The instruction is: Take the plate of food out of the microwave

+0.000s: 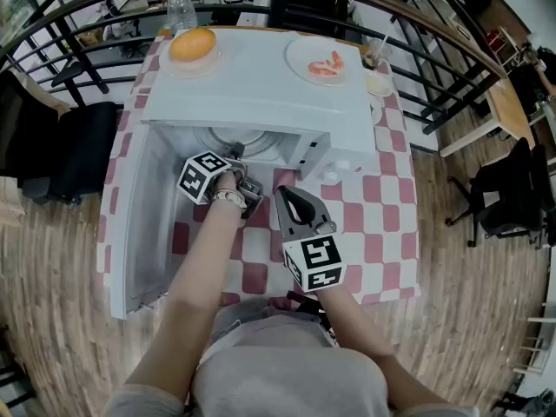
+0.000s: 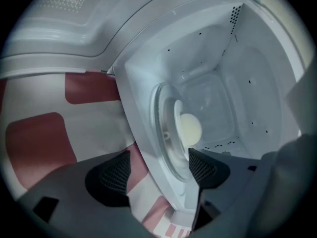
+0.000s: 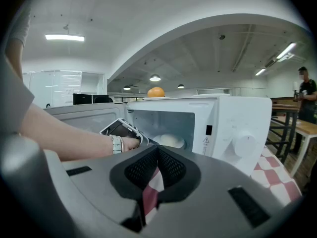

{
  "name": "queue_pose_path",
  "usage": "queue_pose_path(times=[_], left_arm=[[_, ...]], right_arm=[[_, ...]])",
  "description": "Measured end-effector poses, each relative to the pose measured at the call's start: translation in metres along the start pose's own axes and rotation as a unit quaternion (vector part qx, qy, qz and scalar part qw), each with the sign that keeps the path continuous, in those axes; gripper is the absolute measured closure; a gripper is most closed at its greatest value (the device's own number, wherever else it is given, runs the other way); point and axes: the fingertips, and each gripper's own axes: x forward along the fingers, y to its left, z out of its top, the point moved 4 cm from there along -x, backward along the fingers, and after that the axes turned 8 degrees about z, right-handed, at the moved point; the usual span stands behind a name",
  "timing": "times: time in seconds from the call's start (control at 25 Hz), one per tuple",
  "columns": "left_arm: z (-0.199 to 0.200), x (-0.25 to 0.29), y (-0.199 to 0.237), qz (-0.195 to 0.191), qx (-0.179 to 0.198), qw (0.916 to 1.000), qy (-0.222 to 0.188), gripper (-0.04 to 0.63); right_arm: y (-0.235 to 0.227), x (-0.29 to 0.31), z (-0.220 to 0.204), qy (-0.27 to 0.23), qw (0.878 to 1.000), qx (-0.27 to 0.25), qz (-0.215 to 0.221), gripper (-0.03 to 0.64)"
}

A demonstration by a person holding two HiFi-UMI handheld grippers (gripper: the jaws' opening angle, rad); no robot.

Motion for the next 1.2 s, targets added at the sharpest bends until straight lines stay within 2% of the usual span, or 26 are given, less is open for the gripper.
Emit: queue_pose_path(times=[0.12,0.52,0.72,1.2], left_arm=[[0.0,0.007,-0.002,0.009,-0.013,0.9999,0.005,0.245],[0.014,0.019,-0.008,0.054,-0.064,0.9963,-0.015,0.23],[0.015,0.023,-0.007,0.069,-0.061,0.9955,-0.022,0.23],[0.014,0.022,-0.003,0.065,-0.068,0.9955,-0.012,0.232]], right_arm=[[0.001,0.004,-0.003,0.005,1.0,0.003,0.004,0.594],[-0.011,0.004,-0.019,0.026,0.999,0.023,-0.008,0.594],[-0.014,0.005,-0.021,0.03,0.999,0.025,-0.011,0.594],[-0.009,0.002,-0.021,0.028,0.999,0.023,-0.015,0.594]])
